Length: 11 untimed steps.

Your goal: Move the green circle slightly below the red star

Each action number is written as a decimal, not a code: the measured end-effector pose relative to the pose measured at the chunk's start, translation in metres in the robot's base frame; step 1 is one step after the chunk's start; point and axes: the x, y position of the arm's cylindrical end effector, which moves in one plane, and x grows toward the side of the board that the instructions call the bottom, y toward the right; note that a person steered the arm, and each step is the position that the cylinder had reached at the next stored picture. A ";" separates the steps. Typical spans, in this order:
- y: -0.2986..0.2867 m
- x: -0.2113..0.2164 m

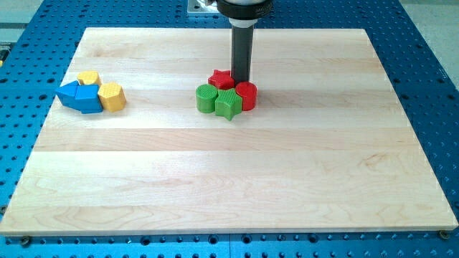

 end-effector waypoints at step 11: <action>-0.069 0.041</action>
